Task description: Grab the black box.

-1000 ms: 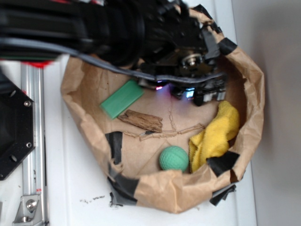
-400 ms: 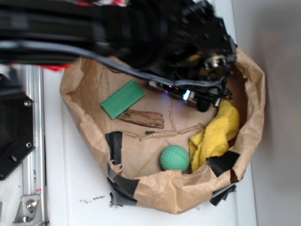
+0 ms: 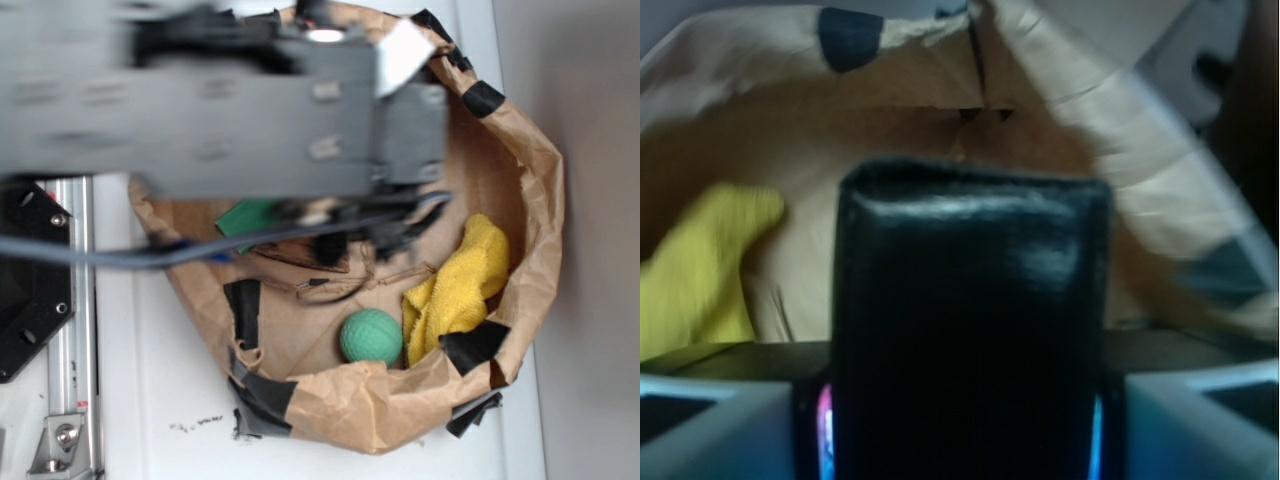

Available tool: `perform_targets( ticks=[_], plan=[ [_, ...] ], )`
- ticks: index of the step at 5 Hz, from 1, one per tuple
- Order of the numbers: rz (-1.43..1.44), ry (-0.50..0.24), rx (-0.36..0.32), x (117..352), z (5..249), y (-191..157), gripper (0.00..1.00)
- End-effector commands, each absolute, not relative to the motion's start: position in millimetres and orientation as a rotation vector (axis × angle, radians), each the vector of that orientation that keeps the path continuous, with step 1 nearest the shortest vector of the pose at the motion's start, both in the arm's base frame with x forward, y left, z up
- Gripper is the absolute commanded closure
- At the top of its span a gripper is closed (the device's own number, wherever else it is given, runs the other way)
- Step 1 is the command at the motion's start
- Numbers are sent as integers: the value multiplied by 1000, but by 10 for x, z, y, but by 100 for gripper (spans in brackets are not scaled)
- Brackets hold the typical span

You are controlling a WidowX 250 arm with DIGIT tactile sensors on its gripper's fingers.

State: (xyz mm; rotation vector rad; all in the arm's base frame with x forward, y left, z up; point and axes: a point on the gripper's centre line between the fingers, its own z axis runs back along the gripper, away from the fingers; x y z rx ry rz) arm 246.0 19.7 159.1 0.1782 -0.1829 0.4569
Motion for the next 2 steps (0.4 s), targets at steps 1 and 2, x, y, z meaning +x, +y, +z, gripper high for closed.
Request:
perform_targets(
  ticks=[1,2],
  plan=[
    [232,-183,104,2530,1997,371,100],
    [264,-123,132,2565,1972,373,100]
  ],
)
